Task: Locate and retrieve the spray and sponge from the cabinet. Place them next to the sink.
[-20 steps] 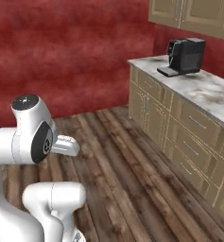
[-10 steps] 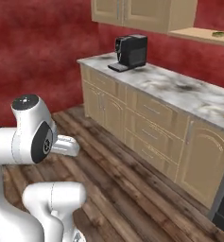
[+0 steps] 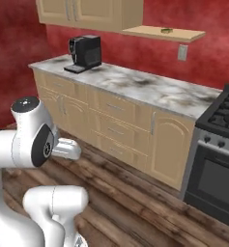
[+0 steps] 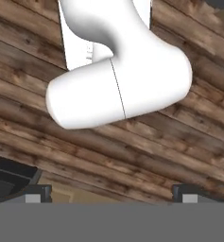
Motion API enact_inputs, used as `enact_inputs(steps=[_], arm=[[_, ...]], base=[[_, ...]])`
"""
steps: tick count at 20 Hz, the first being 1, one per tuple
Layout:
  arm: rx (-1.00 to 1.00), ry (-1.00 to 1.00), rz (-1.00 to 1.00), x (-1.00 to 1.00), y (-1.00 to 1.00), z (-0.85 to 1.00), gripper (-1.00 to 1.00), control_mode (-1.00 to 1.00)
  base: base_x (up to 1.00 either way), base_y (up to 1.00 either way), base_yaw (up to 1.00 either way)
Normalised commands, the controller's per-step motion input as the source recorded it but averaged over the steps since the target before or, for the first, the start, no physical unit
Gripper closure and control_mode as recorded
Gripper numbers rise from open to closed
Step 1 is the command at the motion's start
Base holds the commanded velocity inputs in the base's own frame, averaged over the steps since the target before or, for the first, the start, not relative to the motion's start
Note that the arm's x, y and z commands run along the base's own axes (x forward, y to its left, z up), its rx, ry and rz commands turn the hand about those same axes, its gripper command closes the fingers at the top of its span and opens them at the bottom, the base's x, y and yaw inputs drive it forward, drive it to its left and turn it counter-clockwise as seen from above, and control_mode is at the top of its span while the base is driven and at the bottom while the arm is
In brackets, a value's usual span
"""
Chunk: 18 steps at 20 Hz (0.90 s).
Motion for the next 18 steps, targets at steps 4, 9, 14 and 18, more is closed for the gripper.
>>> enact_inputs(steps=[4, 9, 14, 18], arm=[[0.0, 0.0, 0.0, 0.0, 0.0, 0.0, -1.0, 1.0], [0.0, 0.0, 0.0, 0.0, 0.0, 0.0, -1.0, 1.0], [0.0, 0.0, 0.0, 0.0, 0.0, 0.0, -1.0, 1.0], [0.0, 0.0, 0.0, 0.0, 0.0, 0.0, -1.0, 1.0]], base=[[0.73, 0.0, -0.15], [0.7, 0.0, -0.01], [0.92, 0.16, -0.1], [0.4, 0.18, -0.33]])
